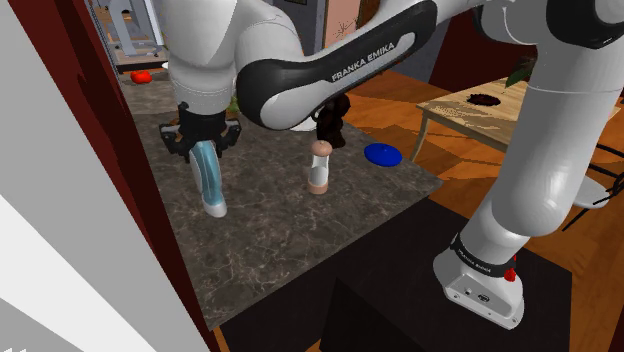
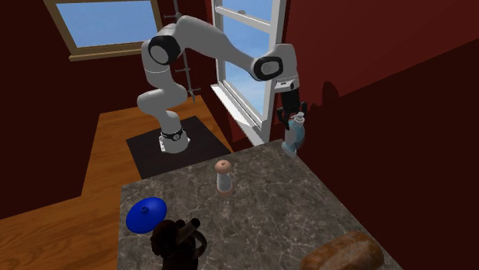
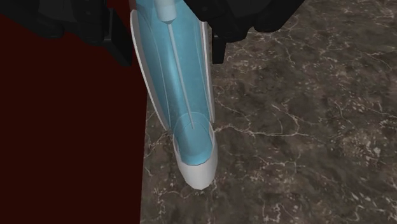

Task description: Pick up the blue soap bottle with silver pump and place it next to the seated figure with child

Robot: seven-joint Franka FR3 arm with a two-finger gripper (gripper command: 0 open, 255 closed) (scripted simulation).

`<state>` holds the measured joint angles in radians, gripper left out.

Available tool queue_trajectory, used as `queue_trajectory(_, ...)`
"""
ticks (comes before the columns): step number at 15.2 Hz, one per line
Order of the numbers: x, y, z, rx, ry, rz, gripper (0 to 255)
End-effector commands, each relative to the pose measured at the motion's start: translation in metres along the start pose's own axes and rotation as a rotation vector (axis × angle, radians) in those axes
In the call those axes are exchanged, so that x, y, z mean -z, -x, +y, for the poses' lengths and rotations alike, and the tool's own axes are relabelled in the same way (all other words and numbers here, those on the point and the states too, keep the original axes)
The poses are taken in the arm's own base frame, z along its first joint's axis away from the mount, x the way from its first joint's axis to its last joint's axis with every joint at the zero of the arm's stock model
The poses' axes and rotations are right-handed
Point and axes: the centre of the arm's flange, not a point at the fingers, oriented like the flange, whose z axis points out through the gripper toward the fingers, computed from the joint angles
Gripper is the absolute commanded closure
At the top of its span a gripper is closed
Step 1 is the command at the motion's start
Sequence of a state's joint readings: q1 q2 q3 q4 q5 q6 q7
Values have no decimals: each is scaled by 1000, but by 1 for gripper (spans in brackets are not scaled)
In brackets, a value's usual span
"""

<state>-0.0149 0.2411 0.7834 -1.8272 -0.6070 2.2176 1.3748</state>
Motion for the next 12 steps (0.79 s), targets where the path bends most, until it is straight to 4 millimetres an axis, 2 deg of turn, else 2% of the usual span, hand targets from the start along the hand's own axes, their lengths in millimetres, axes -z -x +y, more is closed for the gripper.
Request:
queue_trajectory(1, 11, -3, 0, 0, 0, 0, 255)
queue_trajectory(12, 63, -26, -6, 0, 0, 0, 255)
